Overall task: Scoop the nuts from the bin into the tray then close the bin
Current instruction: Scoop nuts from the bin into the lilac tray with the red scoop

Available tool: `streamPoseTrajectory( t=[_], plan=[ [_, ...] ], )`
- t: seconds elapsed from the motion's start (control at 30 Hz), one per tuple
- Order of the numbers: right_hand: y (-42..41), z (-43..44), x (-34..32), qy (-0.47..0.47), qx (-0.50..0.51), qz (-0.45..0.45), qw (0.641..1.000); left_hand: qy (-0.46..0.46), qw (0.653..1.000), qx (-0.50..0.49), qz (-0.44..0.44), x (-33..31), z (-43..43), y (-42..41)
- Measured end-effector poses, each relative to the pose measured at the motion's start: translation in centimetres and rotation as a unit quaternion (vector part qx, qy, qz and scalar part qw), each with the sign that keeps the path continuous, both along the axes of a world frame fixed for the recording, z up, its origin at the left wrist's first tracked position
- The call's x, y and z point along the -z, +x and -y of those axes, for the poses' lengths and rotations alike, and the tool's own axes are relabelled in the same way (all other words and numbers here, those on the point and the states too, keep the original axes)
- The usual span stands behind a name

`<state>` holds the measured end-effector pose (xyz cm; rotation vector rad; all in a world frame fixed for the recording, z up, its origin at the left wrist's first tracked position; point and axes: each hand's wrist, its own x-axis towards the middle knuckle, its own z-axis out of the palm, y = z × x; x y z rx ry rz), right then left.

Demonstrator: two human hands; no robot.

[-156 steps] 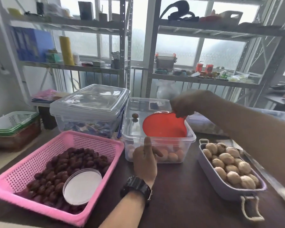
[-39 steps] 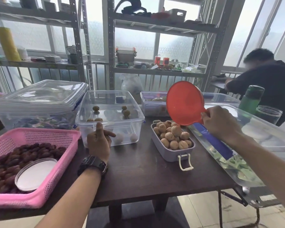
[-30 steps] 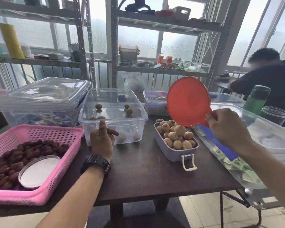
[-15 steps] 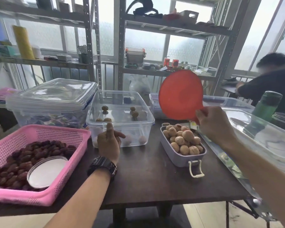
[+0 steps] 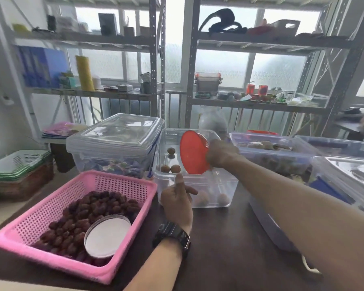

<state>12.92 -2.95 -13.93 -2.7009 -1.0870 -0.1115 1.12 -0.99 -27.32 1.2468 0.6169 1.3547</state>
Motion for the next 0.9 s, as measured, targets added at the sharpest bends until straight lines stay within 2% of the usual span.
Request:
streamPoseTrajectory(
  t=[0.1, 0.23, 0.3, 0.37, 0.43, 0.53, 0.63, 0.8, 0.9],
  plan=[
    [0.4, -2.9, 1.0, 0.009, -0.041, -0.068, 0.997, -0.001, 1.0, -0.002, 0.002, -0.1, 0.0, 0.1],
    [-0.6, -4.8, 1.6, 0.006, -0.047, -0.14, 0.989, 0.008, 1.0, 0.007, 0.004, 0.0, -0.1, 0.0],
    [-1.0, -5.4, 1.8, 0.046, -0.062, -0.207, 0.975, 0.014, 1.0, 0.009, -0.001, 0.2, -0.2, 0.1],
    [-1.2, -5.6, 1.9, 0.115, -0.016, -0.313, 0.943, 0.014, 1.0, 0.007, -0.005, 0.3, -0.3, 0.1],
    [-1.3, -5.2, 2.3, 0.178, 0.053, -0.409, 0.893, 0.015, 1.0, 0.003, -0.008, 0.3, -0.4, 0.1],
    [-0.6, -4.0, 2.2, 0.211, 0.064, -0.494, 0.841, 0.016, 1.0, 0.004, -0.01, 0.3, -0.4, 0.1],
    [0.4, -1.9, 1.2, 0.185, 0.034, -0.541, 0.82, 0.019, 1.0, 0.0, -0.012, 0.2, -0.5, 0.0],
    [1.6, 4.7, -2.1, 0.222, 0.019, -0.583, 0.782, 0.023, 1.0, -0.007, -0.015, 0.6, -0.7, 0.1],
    [2.6, 10.4, -4.0, 0.241, 0.032, -0.567, 0.787, 0.021, 1.0, -0.007, -0.01, 0.5, -0.6, 0.0]
  ],
)
